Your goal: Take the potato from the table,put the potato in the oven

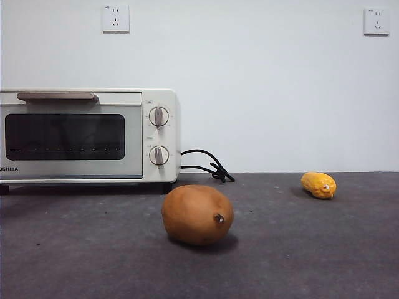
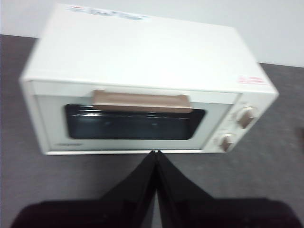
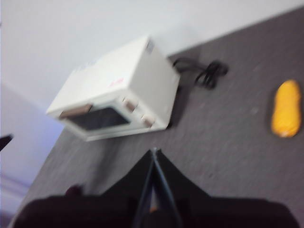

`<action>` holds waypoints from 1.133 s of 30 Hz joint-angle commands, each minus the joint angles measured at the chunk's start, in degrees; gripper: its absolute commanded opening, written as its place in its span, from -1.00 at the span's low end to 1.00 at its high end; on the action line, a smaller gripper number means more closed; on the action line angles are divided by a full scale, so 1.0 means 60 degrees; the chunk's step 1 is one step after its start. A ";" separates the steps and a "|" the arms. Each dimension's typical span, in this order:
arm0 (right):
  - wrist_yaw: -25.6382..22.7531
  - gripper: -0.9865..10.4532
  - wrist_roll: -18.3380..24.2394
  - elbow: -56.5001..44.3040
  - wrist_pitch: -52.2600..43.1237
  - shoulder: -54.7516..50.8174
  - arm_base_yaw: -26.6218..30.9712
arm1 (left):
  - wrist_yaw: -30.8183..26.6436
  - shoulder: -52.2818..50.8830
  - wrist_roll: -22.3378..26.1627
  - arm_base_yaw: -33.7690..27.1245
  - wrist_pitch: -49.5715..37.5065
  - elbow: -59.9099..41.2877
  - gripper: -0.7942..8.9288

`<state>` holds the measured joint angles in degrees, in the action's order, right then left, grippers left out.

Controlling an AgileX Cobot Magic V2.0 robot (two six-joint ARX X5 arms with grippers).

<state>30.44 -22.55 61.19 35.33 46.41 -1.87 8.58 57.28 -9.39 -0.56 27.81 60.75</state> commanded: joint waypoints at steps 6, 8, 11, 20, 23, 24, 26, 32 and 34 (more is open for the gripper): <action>0.1719 -0.83 0.0306 0.0980 0.0747 0.1406 -0.0011 | 0.2845 0.1789 0.0058 -0.0805 -0.0044 0.0696 -0.85; 0.1891 -0.83 0.0310 0.1133 0.0874 0.1617 -0.0011 | 0.3519 0.2266 -0.0066 -0.1060 -0.0098 0.0780 -0.85; 0.1934 -0.83 0.0295 0.1191 0.0878 0.1752 -0.0011 | 0.4273 0.2954 -0.0408 -0.1508 -0.0433 0.0823 -0.85; 0.1876 -0.83 0.0401 0.1191 0.1082 0.1792 -0.0011 | 0.6138 0.4280 -0.2860 -0.2521 -0.2357 0.0834 -0.85; 0.1854 -0.83 0.0401 0.1191 0.1086 0.1796 -0.0011 | 0.6142 0.4532 -0.3315 -0.2572 -0.2881 0.0838 -0.85; 0.1854 -0.83 0.0404 0.1191 0.1089 0.1796 -0.0011 | 0.6124 0.4608 -0.3388 -0.2572 -0.2958 0.0841 -0.85; 0.1854 -0.83 0.0404 0.1191 0.1107 0.1796 -0.0011 | 0.6062 0.4801 -0.3453 -0.2572 -0.3049 0.0863 -0.85; 0.1854 -0.83 0.0561 0.1188 0.1264 0.1796 -0.0011 | 0.6069 0.5555 -0.3544 -0.2517 -0.3067 0.1402 -0.85; 0.1854 -0.83 0.0601 0.1188 0.1435 0.1796 -0.0011 | 0.6098 0.5745 -0.3592 -0.2517 -0.3067 0.1687 -0.85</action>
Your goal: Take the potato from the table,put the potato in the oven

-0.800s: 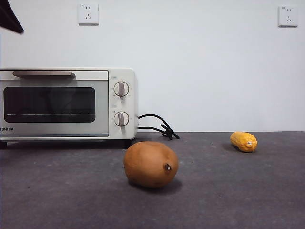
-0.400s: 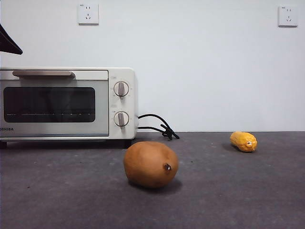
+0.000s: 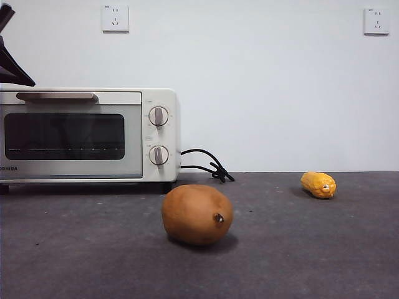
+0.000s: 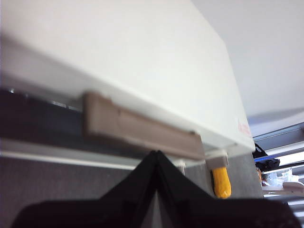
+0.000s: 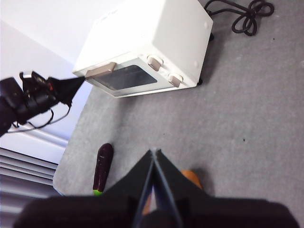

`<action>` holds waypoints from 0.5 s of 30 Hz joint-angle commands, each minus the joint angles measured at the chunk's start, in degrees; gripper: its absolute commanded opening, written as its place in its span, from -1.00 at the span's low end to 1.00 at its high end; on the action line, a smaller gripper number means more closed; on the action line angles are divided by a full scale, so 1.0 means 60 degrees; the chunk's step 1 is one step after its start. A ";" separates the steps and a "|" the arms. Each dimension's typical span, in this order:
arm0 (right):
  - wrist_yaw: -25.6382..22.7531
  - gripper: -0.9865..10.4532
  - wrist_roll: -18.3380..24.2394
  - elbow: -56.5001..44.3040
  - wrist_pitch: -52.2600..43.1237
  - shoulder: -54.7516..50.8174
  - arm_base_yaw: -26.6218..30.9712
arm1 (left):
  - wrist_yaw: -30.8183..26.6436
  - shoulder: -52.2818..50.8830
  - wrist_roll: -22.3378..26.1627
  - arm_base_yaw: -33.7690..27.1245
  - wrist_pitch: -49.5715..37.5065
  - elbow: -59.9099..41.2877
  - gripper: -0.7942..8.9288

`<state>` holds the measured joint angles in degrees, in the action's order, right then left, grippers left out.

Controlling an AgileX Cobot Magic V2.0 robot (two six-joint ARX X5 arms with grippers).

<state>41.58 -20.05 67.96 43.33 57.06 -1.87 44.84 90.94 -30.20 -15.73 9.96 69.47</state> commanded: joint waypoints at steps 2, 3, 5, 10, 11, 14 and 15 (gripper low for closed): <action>-0.0007 -0.83 0.0313 0.0062 0.0313 0.0022 -0.0011 | 0.0098 0.0277 -0.0120 0.0011 -0.0062 0.0499 -0.85; -0.0011 -0.83 0.0393 0.0058 0.0448 0.0022 -0.0011 | 0.0087 0.0342 -0.0124 0.0011 -0.0055 0.0652 -0.85; -0.0124 -0.83 0.0459 0.0058 0.0605 0.0022 -0.0011 | -0.0033 0.0397 -0.0135 0.0011 -0.0055 0.0805 -0.85; -0.0379 -0.83 0.0634 0.0058 0.0823 0.0022 -0.0011 | -0.0324 0.0561 -0.0095 0.0058 0.0149 0.1020 -0.85; -0.0419 -0.83 0.0634 0.0058 0.0820 0.0022 -0.0011 | -0.0346 0.0597 -0.0040 0.0058 0.0168 0.1020 -0.85; -0.0441 -0.83 0.0634 0.0058 0.0820 0.0022 -0.0011 | -0.0561 0.0667 0.0182 0.0124 0.0357 0.1020 -0.85; -0.0444 -0.83 0.0634 0.0058 0.0820 0.0022 -0.0011 | -0.0743 0.0692 0.0317 0.0164 0.0408 0.1020 -0.85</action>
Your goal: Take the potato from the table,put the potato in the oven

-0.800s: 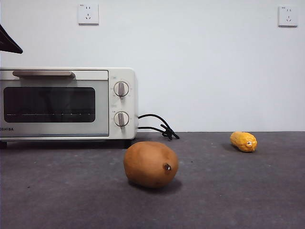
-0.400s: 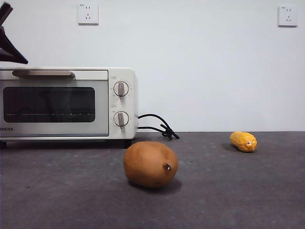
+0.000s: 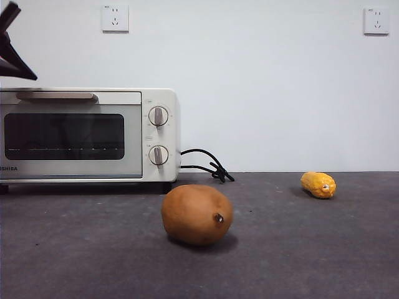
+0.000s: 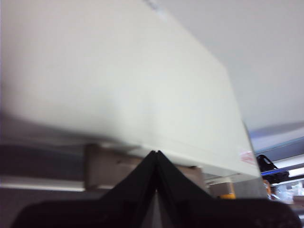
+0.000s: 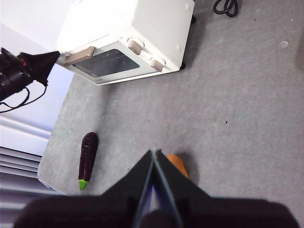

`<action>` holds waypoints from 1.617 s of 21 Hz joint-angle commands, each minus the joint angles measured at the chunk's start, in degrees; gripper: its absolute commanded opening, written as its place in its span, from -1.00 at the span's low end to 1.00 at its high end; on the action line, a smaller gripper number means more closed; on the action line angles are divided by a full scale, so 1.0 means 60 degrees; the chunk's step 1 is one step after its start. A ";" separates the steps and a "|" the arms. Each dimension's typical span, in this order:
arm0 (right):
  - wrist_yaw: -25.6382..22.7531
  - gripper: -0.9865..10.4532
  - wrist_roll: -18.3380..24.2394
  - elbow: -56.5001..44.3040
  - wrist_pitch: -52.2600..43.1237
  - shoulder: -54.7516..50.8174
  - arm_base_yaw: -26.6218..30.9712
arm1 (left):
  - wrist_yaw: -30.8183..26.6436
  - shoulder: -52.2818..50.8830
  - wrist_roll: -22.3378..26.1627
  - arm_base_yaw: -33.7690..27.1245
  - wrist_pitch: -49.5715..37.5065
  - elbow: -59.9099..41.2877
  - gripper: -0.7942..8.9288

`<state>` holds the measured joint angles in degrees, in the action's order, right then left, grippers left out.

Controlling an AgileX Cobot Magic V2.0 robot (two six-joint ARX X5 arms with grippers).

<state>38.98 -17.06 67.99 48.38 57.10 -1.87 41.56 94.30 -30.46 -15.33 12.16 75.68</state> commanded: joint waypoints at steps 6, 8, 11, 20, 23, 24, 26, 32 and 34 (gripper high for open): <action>-0.0091 -0.83 0.0135 0.0055 -0.0040 0.0015 -0.0011 | -0.0561 0.0233 0.0441 0.0240 0.0077 -0.0015 -0.85; -0.0117 -0.83 0.0135 0.0055 -0.0033 0.0015 -0.0011 | -0.0900 0.0233 0.0546 0.0280 0.0080 -0.0015 -0.85; -0.0189 -0.83 0.0135 0.0055 -0.0018 0.0015 -0.0011 | -0.1122 0.0233 0.0849 0.0357 0.0230 -0.0015 -0.85; -0.0186 -0.83 0.0131 0.0055 -0.0018 0.0015 -0.0011 | -0.1967 0.0233 0.1902 0.0634 0.1024 -0.0015 -0.85; -0.0186 -0.83 0.0131 0.0055 0.0004 0.0015 -0.0011 | -0.1974 0.0233 0.1945 0.0634 0.1231 -0.0015 -0.85; -0.0186 -0.83 0.0131 0.0055 0.0025 0.0015 -0.0011 | -0.1993 0.0233 0.1949 0.0634 0.1271 -0.0015 -0.85; -0.0186 -0.83 0.0131 0.0055 0.0091 0.0015 -0.0011 | -0.2004 0.0233 0.2047 0.0634 0.1384 -0.0015 -0.85; -0.0186 -0.83 0.0146 0.0055 0.0521 0.0015 -0.0011 | -0.2007 0.0233 0.2452 0.0634 0.2018 -0.0015 -0.85; -0.0186 -0.83 0.0146 0.0055 0.0561 0.0011 -0.0011 | -0.2047 0.0233 0.2612 0.0637 0.2186 -0.0015 -0.85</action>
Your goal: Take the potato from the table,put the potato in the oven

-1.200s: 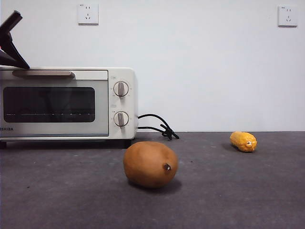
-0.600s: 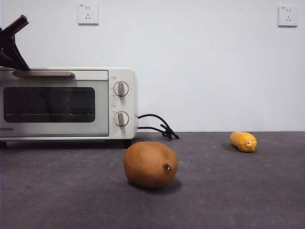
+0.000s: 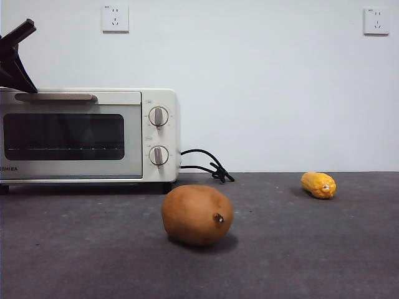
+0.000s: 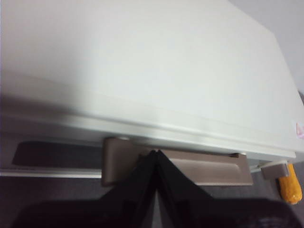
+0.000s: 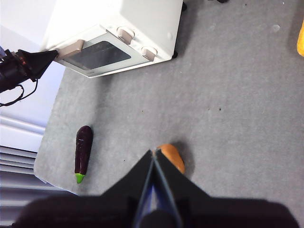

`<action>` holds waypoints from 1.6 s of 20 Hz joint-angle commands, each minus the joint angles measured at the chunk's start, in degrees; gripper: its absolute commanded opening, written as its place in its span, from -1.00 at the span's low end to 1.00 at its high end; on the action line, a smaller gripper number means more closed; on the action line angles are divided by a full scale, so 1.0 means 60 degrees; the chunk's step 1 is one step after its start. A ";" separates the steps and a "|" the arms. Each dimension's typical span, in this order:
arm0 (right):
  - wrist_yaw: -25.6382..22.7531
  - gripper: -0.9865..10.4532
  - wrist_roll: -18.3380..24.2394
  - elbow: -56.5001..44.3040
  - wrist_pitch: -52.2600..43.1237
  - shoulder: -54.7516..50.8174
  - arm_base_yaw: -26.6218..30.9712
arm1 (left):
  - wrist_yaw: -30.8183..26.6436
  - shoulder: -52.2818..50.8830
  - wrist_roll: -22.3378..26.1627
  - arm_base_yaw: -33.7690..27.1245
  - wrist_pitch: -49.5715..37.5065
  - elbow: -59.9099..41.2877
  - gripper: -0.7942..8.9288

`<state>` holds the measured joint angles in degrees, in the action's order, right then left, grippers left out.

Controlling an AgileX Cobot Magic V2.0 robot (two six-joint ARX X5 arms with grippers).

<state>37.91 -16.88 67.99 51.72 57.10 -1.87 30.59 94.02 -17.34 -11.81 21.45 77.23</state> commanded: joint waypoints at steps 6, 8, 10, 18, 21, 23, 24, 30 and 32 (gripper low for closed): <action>-0.0007 -0.83 0.0281 0.0055 0.0455 0.0007 -0.0011 | -0.0404 0.0281 0.0816 0.0091 0.1169 -0.0273 -0.85; -0.0015 -0.83 0.0452 0.0055 0.0714 0.0004 -0.0011 | -0.0597 0.0281 0.0936 0.0120 0.1304 -0.0273 -0.85; -0.0073 -0.83 0.0645 0.0055 0.0987 0.0000 -0.0011 | -0.0863 0.0281 0.1093 0.0204 0.1450 -0.0273 -0.85; -0.0160 -0.83 0.0933 0.0055 0.1687 -0.0262 -0.0011 | -0.1898 0.0281 0.1818 0.0823 0.2069 -0.0273 -0.85; -0.0452 -0.83 0.0929 0.0055 0.1738 -0.0743 -0.0011 | -0.2393 0.0281 0.2065 0.1155 0.2313 -0.0273 -0.85; -0.0503 -0.83 0.0936 0.0055 0.1971 -0.1016 -0.0011 | -0.2579 0.0281 0.2149 0.1319 0.2448 -0.0273 -0.85; -0.0506 -0.83 0.0969 0.0055 0.2106 -0.1129 -0.0011 | -0.2652 0.0281 0.2171 0.1388 0.2510 -0.0277 -0.85; -0.0503 -0.83 0.1104 0.0055 0.2481 -0.1785 -0.0011 | -0.3228 0.0281 0.2426 0.1683 0.3220 -0.0277 -0.85; -0.0503 -0.83 0.1100 0.0055 0.2484 -0.1923 -0.0011 | -0.3614 0.0281 0.2656 0.1738 0.3468 -0.0281 -0.85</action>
<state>34.92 -10.90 67.99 66.67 45.54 -1.87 12.51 91.31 -3.25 -1.19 41.93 78.39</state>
